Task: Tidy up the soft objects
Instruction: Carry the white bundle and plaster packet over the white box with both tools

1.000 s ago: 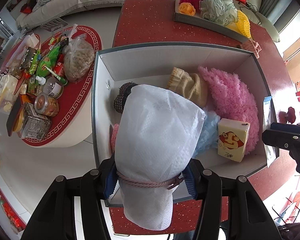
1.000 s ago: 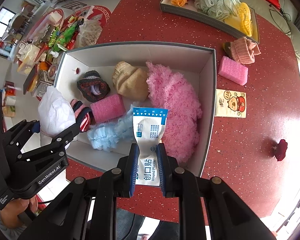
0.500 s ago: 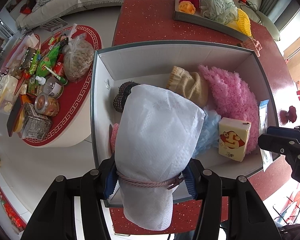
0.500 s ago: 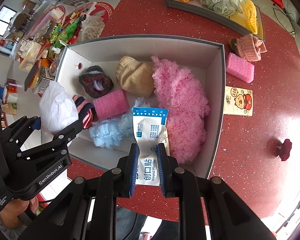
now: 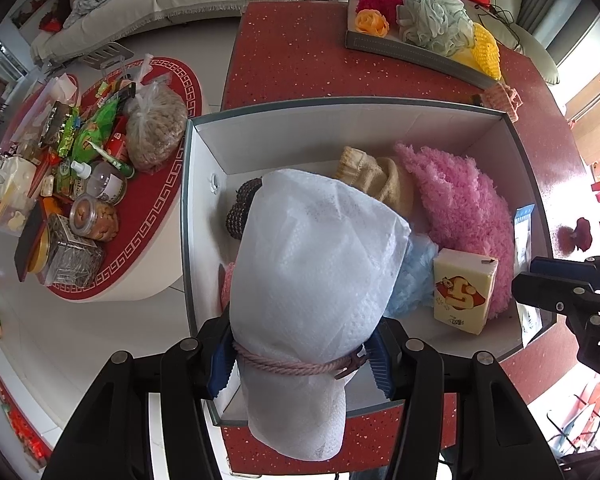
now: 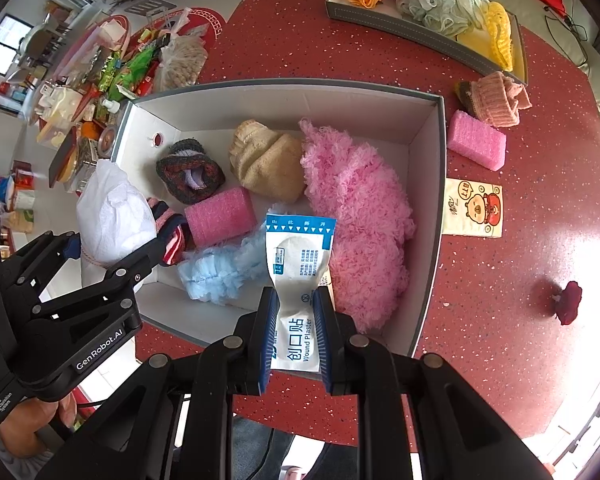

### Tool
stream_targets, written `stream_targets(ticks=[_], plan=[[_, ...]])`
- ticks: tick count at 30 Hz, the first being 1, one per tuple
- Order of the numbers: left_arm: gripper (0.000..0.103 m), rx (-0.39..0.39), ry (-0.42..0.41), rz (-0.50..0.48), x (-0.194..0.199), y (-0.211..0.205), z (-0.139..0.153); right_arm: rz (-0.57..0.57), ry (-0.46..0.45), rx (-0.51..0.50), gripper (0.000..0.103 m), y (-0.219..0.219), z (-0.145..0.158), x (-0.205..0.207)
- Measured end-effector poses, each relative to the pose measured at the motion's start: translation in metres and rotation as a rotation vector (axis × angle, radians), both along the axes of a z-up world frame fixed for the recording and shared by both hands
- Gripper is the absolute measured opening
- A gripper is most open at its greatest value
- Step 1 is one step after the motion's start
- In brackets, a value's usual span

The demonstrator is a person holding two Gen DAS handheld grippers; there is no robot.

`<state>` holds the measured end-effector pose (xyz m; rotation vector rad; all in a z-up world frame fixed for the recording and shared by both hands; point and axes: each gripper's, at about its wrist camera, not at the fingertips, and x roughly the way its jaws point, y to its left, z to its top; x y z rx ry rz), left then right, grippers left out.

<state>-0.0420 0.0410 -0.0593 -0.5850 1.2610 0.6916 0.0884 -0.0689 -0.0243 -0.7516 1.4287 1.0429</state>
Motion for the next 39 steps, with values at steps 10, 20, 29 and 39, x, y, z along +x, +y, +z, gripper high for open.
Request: stream_targets(ticks=[10,20,29,39], plan=[[0.056,-0.003,0.002,-0.003,0.0017,0.0016,-0.0008,-0.002,0.000,-0.002,0.020,0.0006,0.0001,0.0001],[0.056,-0.004,0.004,-0.005,0.0034,0.0010,-0.0014,-0.003,0.000,-0.003,0.020,0.0012,0.0001,0.0002],[0.056,-0.006,0.007,-0.008,0.0047,0.0006,-0.0021,-0.002,-0.001,-0.004,0.020,0.0010,0.0002,-0.0002],[0.056,-0.006,0.006,-0.010,0.0032,0.0003,-0.0025,0.004,-0.005,-0.003,0.020,0.0013,0.0018,-0.0020]])
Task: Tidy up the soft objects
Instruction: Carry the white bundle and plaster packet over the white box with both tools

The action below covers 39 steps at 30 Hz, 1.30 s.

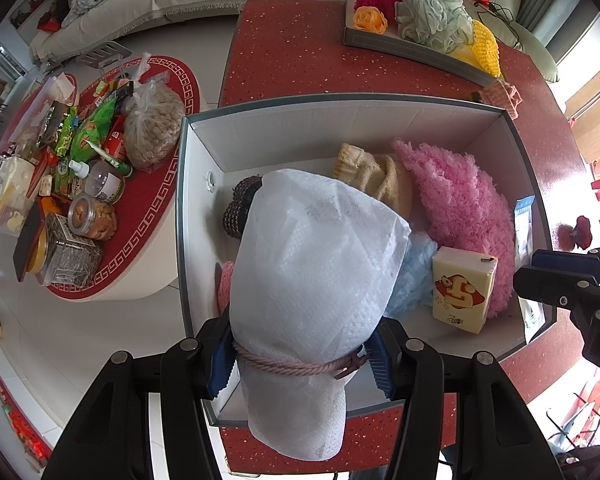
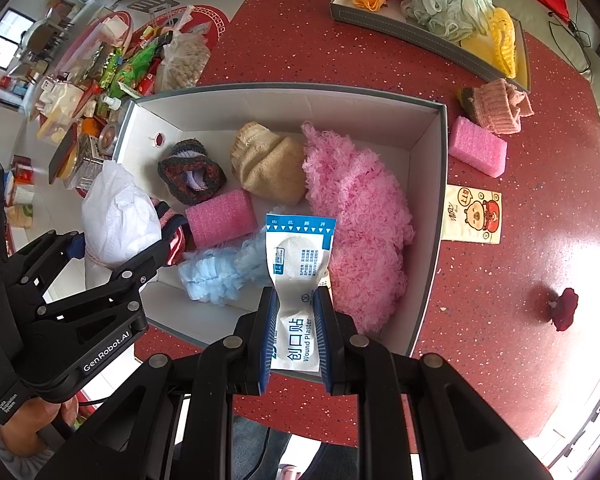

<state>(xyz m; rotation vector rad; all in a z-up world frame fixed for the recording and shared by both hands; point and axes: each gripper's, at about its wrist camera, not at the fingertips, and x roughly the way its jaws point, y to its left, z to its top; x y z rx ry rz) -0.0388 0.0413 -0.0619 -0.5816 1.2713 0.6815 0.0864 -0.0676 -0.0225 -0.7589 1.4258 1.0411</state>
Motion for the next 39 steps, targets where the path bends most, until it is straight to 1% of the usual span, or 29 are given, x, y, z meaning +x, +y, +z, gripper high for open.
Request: stream_targets(ticks=[26,32,39], plan=[[0.056,0.002,-0.002,0.028,-0.012,0.002,0.002,0.060,-0.014,-0.001,0.020,0.006,0.004,-0.010],[0.056,0.001,-0.001,0.028,-0.012,0.004,0.001,0.061,-0.015,-0.001,0.020,0.007,0.004,-0.011],[0.056,0.027,-0.009,0.032,-0.010,0.017,0.005,0.039,-0.013,-0.001,0.020,0.012,0.003,-0.006]])
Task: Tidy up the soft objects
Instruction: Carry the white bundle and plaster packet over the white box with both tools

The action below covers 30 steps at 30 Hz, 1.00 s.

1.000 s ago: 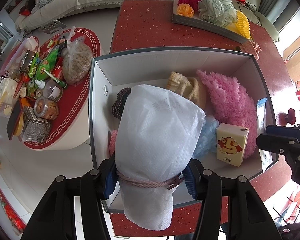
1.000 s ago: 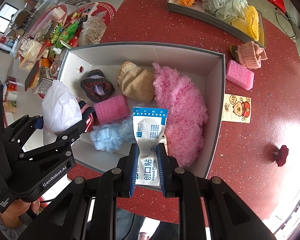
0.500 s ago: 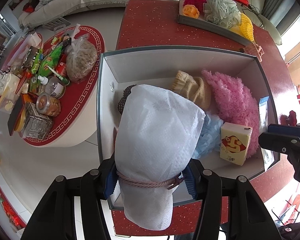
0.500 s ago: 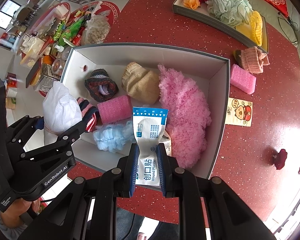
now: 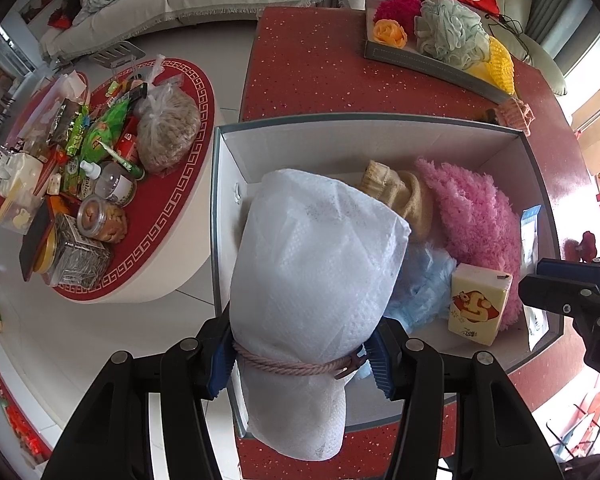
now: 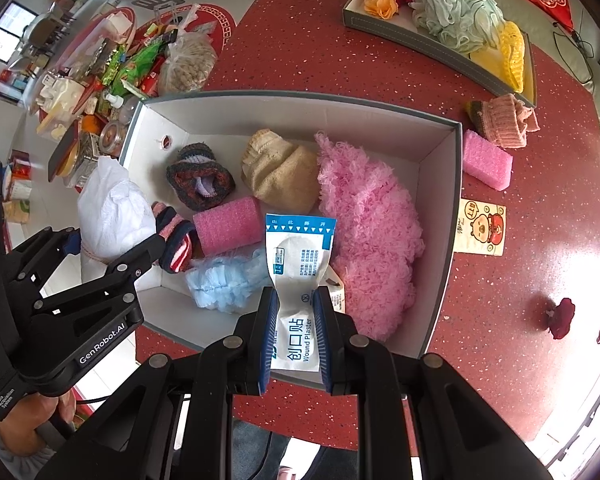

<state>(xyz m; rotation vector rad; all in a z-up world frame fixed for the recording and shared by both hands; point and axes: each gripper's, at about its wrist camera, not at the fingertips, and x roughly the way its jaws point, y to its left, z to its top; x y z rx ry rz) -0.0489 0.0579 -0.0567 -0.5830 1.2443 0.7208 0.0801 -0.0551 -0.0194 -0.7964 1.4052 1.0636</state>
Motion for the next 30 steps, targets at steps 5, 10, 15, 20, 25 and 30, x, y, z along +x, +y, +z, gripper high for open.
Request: stream_targets(ticks=[5,10,15,20,25,30], plan=[[0.057,0.016,-0.003,-0.007,0.008,0.012,0.003,0.003,-0.004,0.013,0.020,0.014,0.004,0.002],[0.056,0.015,0.001,-0.010,0.016,0.020,0.000,0.009,-0.014,0.027,0.020,0.031,0.007,0.003],[0.056,0.002,0.004,-0.001,0.021,0.023,-0.004,0.008,-0.021,0.032,0.020,0.041,0.009,0.004],[0.056,-0.004,0.004,0.001,0.024,0.025,-0.006,0.008,-0.021,0.028,0.020,0.047,0.006,0.003],[0.056,-0.010,0.006,0.007,0.025,0.026,-0.009,0.011,-0.020,0.028,0.020,0.049,0.005,0.003],[0.056,-0.014,0.012,0.004,0.022,0.023,-0.012,0.016,-0.014,0.024,0.020,0.049,0.001,0.001]])
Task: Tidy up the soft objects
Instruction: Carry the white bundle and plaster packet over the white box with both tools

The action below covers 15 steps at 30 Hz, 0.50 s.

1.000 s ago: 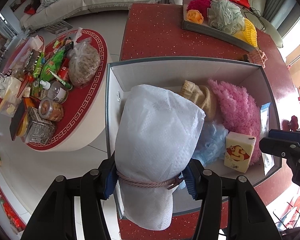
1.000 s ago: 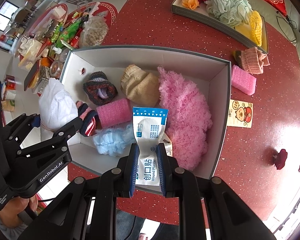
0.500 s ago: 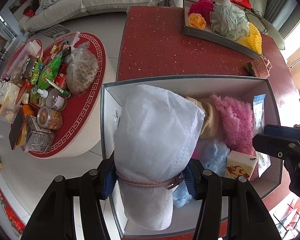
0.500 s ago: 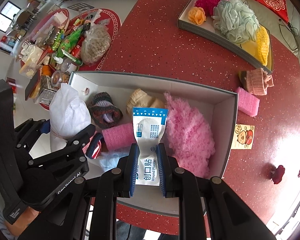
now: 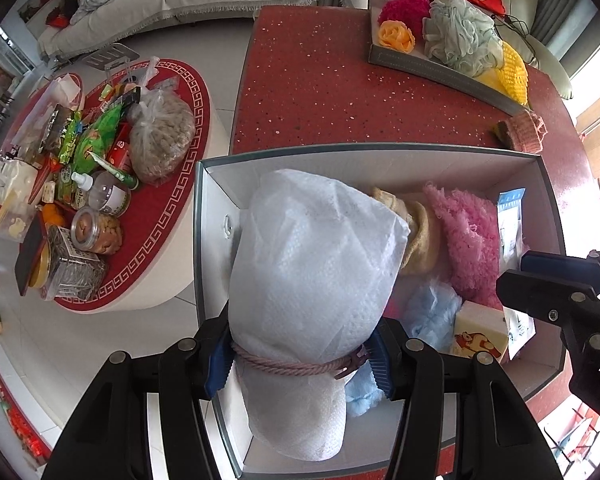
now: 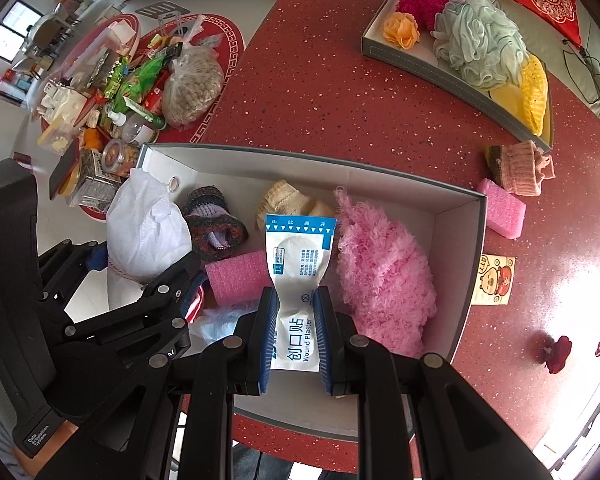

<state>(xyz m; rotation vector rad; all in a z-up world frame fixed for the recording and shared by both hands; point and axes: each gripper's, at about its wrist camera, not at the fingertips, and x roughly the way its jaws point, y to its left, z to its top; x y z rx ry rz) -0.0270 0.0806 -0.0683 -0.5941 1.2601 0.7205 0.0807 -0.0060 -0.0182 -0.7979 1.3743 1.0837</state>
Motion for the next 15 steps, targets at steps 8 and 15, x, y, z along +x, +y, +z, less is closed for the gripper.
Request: stream_targets(ticks=[8,15], plan=[[0.056,-0.028,0.014,-0.005,-0.004,-0.014,-0.008,0.011,0.012,-0.023,0.020,-0.007,-0.011,-0.007],[0.056,-0.038,0.021,-0.007,-0.006,-0.022,-0.011,0.016,0.018,-0.034,0.020,-0.013,-0.016,-0.011]])
